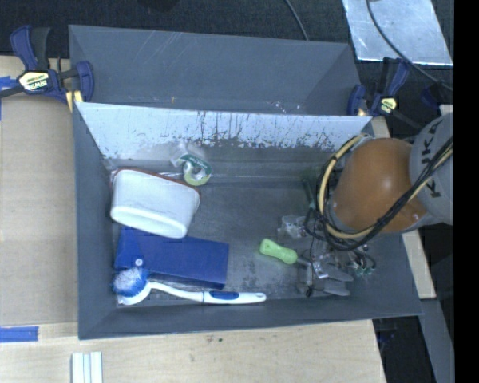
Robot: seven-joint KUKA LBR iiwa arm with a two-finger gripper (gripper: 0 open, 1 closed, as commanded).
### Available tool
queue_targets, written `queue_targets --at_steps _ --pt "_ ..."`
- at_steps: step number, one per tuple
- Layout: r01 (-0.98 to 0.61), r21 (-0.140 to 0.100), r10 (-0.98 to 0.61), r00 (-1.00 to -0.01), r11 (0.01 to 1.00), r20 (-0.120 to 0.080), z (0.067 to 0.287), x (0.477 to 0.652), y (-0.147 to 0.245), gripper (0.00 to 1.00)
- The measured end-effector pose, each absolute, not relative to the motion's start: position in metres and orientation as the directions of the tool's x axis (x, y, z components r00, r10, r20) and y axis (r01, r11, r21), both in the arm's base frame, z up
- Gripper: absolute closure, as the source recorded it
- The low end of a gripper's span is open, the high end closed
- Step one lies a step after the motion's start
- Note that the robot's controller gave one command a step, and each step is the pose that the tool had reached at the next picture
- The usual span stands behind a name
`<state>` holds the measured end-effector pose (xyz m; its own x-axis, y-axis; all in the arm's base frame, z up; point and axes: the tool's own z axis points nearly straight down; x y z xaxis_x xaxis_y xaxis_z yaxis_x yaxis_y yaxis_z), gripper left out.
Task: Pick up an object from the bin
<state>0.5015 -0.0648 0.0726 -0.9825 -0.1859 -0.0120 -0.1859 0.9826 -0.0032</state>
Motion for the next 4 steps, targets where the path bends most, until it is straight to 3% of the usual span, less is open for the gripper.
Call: queue_targets --at_steps 1,2,3,4 --pt "-0.2 -0.003 -0.2 -0.98 0.98 -0.017 0.077 0.525 -0.068 0.0" --pt "-0.195 -0.002 -0.195 -0.981 0.981 -0.013 0.079 0.517 -0.069 0.0" --pt "-0.248 -0.004 -0.248 -0.969 0.969 -0.017 0.073 0.52 -0.067 0.0" --pt "-0.192 -0.003 -0.192 -0.981 0.981 -0.015 0.071 0.505 -0.049 1.0"
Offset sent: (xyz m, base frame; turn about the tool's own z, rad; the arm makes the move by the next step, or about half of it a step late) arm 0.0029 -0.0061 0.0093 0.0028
